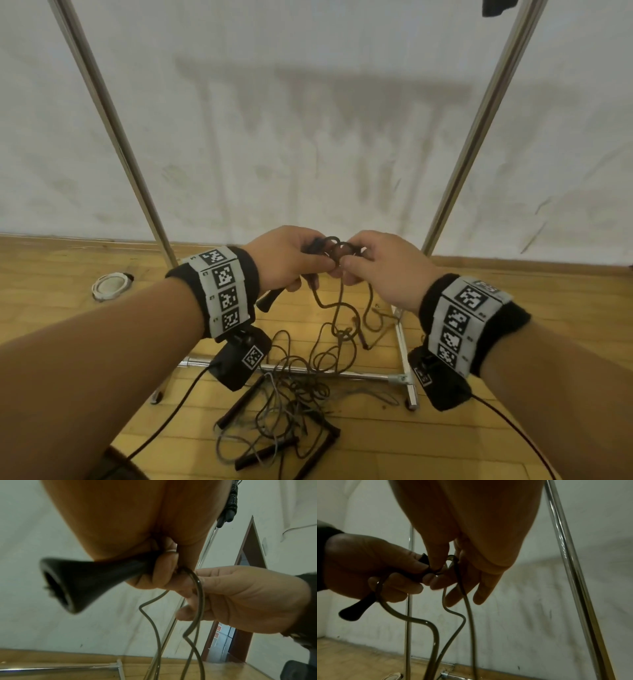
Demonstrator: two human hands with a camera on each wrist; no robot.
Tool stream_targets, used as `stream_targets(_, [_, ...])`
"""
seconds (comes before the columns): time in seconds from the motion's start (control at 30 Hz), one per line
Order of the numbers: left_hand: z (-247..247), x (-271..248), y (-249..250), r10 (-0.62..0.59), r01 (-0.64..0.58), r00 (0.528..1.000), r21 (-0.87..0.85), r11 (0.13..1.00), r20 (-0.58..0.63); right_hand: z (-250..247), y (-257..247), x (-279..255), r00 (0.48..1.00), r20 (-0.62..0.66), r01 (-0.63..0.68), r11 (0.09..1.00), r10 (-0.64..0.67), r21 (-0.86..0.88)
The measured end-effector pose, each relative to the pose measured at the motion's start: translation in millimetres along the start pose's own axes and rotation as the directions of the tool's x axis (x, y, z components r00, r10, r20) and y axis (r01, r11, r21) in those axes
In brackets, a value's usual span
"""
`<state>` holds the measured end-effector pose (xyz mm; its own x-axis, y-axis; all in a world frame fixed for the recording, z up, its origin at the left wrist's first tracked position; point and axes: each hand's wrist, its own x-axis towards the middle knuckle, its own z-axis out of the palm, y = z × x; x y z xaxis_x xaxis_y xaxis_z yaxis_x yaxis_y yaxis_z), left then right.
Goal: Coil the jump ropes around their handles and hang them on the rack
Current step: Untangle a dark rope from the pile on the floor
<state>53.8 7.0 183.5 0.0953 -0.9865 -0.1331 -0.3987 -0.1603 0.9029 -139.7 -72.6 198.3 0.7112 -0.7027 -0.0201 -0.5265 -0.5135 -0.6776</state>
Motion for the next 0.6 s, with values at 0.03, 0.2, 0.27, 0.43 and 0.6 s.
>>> stream_targets(0.03, [-0.9, -0.7, -0.1, 0.004, -0.004, 1.0, -0.004, 1.0, 0.011, -0.9, 0.9, -0.1, 1.0, 0.014, -0.008, 1.0, 0.008, 0.024])
stream_targets(0.2, [-12.2, -1.6, -4.1, 0.007, -0.002, 0.994, 0.054, 0.999, -0.105, -7.2, 5.7, 3.1, 0.998, 0.027, -0.064, 0.996, 0.063, 0.058])
stream_targets(0.27, [-15.6, -1.5, -5.9, 0.042, -0.026, 0.984, 0.094, 0.995, -0.175, -10.9, 8.1, 6.5, 0.997, 0.063, -0.049, 0.998, 0.046, 0.045])
stream_targets(0.43, [-12.7, 2.0, -8.0, 0.12, -0.1, 0.958, 0.089, 0.991, -0.261, -20.5, 12.7, 9.9, 0.995, 0.074, -0.061, 0.997, 0.064, -0.046])
stream_targets(0.6, [-10.2, 1.2, -3.1, 0.141, -0.139, 0.941, 0.026, 0.99, -0.309, -28.1, 19.4, 8.9, 0.983, 0.146, -0.107, 0.994, 0.109, -0.018])
